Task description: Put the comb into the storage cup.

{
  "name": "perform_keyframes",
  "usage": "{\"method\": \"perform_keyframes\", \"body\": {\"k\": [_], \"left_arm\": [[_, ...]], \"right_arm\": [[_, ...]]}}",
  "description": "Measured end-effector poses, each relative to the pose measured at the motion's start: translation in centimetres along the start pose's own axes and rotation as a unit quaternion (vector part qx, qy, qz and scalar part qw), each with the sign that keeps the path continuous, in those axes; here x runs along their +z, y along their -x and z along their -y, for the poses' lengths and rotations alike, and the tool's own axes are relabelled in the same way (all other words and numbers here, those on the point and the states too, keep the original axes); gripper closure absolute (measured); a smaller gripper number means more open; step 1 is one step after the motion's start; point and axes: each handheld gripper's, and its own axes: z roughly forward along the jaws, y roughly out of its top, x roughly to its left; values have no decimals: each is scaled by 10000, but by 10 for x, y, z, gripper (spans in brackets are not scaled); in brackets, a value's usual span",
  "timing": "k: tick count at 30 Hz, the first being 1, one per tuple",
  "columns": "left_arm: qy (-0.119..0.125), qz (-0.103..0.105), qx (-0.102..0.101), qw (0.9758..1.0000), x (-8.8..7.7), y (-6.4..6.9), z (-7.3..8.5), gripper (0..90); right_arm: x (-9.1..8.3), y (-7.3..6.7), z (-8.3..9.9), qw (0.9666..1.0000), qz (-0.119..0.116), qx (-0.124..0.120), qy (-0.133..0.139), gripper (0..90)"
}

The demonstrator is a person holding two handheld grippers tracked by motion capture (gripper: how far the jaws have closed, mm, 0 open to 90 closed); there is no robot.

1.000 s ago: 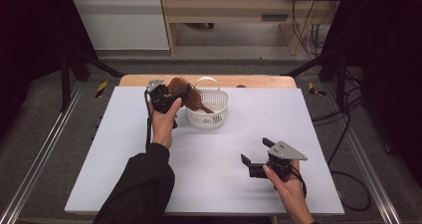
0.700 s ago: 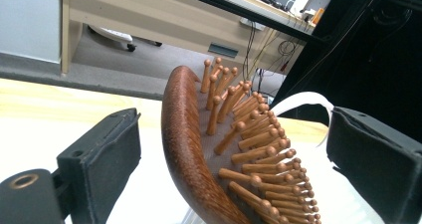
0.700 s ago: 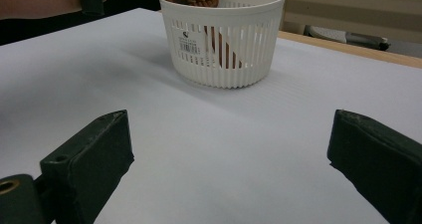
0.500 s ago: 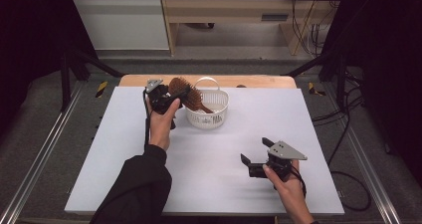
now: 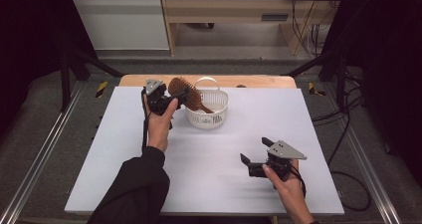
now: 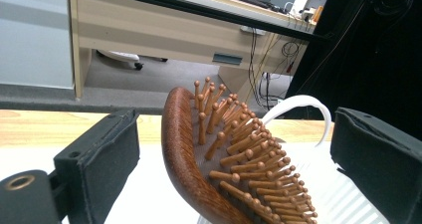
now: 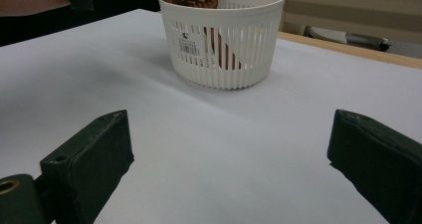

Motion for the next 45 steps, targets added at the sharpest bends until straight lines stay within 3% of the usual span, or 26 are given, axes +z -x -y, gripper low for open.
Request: {"method": "perform_keyframes", "body": {"k": [7, 14, 24, 33, 39, 45], "left_arm": [[9, 17, 358, 9994, -14, 0, -11, 52], [53, 43, 571, 9983, -29, 1, -17, 52], [155, 260, 647, 9974, -63, -2, -28, 47], [243, 240, 944, 9950, -101, -8, -39, 46], [196, 292, 1215, 9920, -119, -13, -39, 44], [174, 305, 1121, 9931, -133, -22, -28, 44]], "right_arm": [[2, 0, -1, 10000, -53, 9, 9, 45], [1, -1, -2, 9999, -92, -61, 35, 44], [-1, -2, -3, 10000, 43, -81, 21, 42], [-3, -1, -4, 9999, 40, -71, 60, 40], [-2, 0, -3, 10000, 55, -49, 45, 40], [-4, 2, -2, 10000, 82, 12, 45, 39]]}}
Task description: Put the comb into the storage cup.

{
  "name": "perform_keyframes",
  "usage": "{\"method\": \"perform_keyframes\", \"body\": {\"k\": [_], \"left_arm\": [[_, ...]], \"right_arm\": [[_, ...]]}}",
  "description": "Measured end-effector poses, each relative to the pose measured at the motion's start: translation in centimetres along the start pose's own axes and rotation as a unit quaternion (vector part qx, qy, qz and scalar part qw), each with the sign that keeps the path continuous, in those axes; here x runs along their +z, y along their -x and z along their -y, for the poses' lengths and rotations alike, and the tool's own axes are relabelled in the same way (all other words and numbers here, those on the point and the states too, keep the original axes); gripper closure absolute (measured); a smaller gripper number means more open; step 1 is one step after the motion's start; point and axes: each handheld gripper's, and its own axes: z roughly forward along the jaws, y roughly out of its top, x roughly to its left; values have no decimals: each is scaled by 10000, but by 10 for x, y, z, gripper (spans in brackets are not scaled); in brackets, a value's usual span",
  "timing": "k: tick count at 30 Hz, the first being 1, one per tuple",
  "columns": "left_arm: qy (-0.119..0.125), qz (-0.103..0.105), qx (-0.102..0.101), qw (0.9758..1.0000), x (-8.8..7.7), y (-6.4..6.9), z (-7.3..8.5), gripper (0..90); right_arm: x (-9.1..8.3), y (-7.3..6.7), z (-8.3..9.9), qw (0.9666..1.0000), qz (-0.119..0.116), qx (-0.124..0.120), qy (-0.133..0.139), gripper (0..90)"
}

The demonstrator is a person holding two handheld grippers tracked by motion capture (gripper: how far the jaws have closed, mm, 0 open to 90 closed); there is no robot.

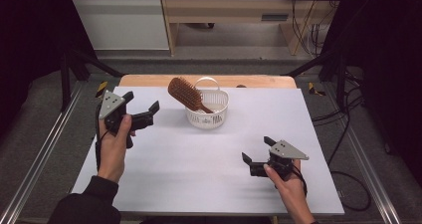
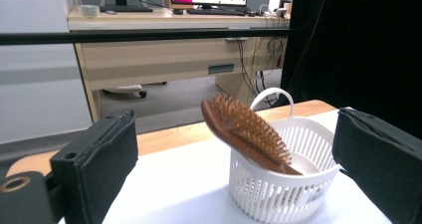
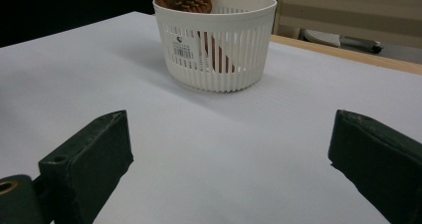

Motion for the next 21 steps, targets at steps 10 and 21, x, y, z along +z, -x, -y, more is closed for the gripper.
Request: {"method": "perform_keyframes", "body": {"k": [10, 21], "left_arm": [[168, -49, -150, 9997, -26, -13, 10, 44], [233, -229, -188, 9993, -44, -33, 27, 41]], "right_arm": [[0, 1, 0, 10000, 68, 17, -5, 40], [-4, 3, 2, 10000, 23, 33, 35, 38]]}}
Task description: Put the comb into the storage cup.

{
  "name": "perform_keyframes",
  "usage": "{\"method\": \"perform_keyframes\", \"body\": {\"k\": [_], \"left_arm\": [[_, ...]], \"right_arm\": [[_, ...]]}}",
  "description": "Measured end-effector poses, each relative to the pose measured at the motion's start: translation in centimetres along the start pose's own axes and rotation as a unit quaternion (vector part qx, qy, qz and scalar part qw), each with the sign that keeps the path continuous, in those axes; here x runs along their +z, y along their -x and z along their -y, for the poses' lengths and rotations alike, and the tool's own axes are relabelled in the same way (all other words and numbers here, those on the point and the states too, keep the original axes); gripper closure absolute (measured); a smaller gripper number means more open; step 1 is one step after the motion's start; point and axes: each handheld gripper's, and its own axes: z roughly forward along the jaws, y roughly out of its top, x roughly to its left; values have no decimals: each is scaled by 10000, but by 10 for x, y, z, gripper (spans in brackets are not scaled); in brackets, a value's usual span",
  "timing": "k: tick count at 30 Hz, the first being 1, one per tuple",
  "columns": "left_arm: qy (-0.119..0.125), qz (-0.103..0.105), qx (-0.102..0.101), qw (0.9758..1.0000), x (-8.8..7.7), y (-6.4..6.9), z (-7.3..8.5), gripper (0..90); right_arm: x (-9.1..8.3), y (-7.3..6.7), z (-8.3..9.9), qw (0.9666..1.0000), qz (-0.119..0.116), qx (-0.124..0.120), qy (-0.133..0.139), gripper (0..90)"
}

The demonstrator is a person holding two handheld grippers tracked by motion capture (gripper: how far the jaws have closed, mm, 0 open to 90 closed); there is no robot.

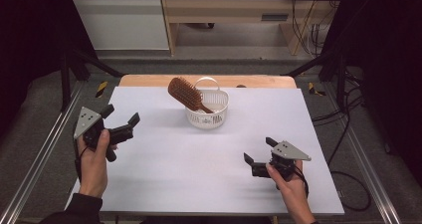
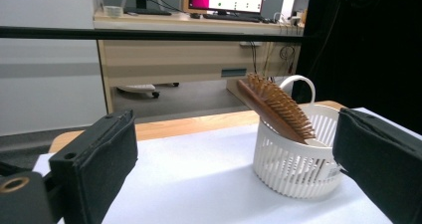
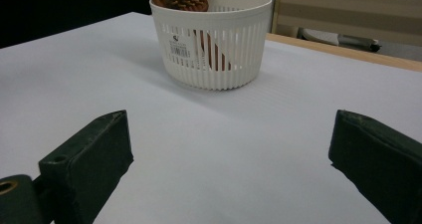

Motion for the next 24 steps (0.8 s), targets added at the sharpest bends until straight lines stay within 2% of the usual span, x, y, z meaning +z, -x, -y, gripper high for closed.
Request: {"method": "perform_keyframes", "body": {"k": [5, 7, 11, 14, 20, 24], "left_arm": [[103, -43, -90, 9999, -13, -9, 5, 41], [148, -48, -117, 9998, -19, -12, 7, 42], [263, -94, -111, 9995, -31, -19, 11, 42], [323, -93, -182, 9993, -38, -24, 15, 42], [420, -163, -186, 9988, -49, -29, 21, 45], [426, -139, -66, 9990, -54, -27, 25, 48]], "right_arm": [[-4, 5, 0, 9999, 74, 110, 93, 42], [-5, 9, 0, 9997, 138, 86, 186, 42], [-11, 15, -3, 9986, 260, 204, 419, 38], [-18, 21, -3, 9982, 338, 126, 476, 34], [-38, 34, 0, 9972, 511, 177, 512, 34], [-48, 40, 4, 9969, 570, 127, 525, 32]]}}
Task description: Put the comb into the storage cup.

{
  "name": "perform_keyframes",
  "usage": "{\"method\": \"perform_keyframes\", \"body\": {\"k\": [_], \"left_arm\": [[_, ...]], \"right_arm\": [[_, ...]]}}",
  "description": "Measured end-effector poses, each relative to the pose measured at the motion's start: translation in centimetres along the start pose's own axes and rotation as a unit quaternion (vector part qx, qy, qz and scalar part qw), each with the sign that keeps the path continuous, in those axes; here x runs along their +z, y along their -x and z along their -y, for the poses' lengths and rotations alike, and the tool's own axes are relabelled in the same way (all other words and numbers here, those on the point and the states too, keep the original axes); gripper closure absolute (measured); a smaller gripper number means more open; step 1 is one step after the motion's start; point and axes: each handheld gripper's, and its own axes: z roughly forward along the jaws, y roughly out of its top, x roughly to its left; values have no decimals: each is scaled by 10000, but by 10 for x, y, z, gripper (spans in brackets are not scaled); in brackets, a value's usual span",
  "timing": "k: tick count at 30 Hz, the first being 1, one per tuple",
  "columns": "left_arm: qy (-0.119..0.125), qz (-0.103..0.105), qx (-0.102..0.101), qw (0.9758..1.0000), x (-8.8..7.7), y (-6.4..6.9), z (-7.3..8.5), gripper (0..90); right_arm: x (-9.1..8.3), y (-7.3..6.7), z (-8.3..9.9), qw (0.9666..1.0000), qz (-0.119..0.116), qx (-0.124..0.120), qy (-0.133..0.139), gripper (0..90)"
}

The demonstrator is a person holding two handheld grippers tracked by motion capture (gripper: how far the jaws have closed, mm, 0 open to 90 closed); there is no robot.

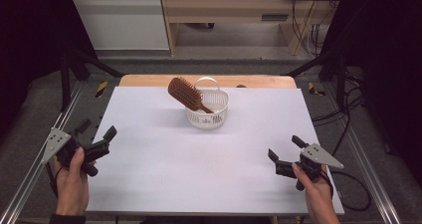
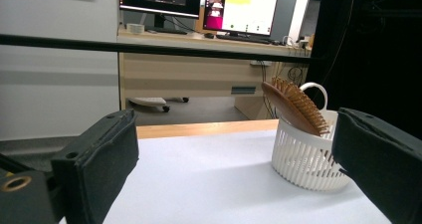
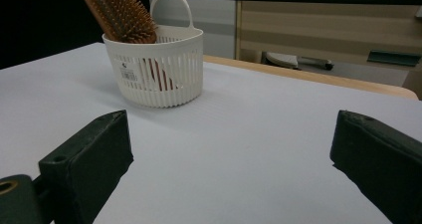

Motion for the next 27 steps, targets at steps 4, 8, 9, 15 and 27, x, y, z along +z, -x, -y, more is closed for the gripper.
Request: {"method": "perform_keyframes", "body": {"k": [4, 8, 9, 15, 27], "left_arm": [[-41, 45, 57, 10000, -3, 4, 9, 50], [-60, 105, 81, 9999, -4, 8, 16, 50], [-50, 104, 69, 9999, -5, 9, 17, 50], [-73, 177, 109, 9998, -6, 17, 25, 51], [-173, 437, 230, 9986, -4, 32, 45, 52]], "right_arm": [[-2, 3, 9, 10000, 48, -9, 60, 32], [-1, 5, 12, 9999, -27, 120, 122, 30], [0, 6, 12, 9998, -27, 128, 156, 29], [2, 9, 13, 9996, -54, 160, 206, 29], [3, 7, 14, 9994, -160, 87, 281, 29]]}}
